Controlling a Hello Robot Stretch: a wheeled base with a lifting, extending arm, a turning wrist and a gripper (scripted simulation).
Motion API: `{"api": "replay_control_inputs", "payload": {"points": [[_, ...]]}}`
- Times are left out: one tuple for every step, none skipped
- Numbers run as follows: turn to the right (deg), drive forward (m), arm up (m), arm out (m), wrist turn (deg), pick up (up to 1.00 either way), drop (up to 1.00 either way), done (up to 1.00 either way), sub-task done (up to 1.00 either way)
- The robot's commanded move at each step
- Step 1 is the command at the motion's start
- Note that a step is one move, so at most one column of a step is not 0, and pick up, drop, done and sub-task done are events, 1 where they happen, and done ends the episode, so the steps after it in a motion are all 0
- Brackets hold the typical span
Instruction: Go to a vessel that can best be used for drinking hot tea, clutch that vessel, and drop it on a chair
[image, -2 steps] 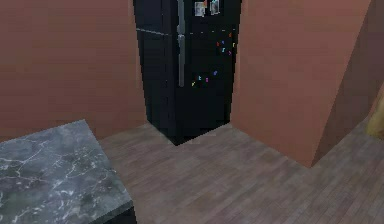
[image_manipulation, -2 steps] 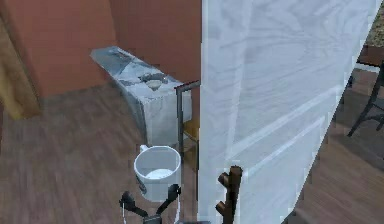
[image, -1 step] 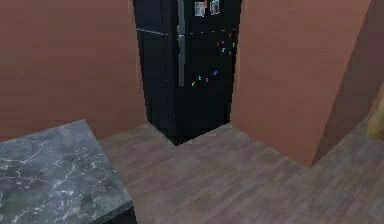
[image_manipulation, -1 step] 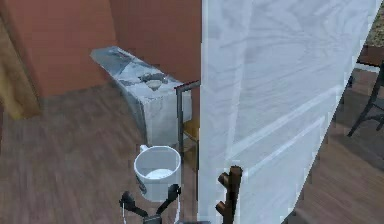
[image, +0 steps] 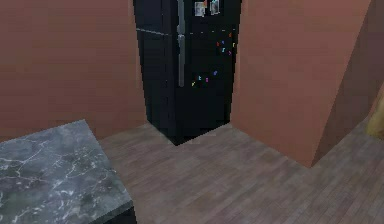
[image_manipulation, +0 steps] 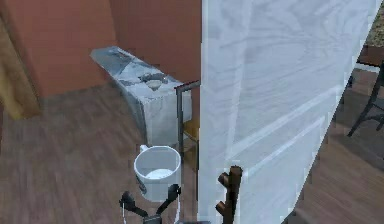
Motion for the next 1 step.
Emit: {"api": "replay_control_inputs", "payload": {"points": [[-30.0,0.0,0.0,0.0,0.0,0.0,0.0,0.0,0.0]]}}
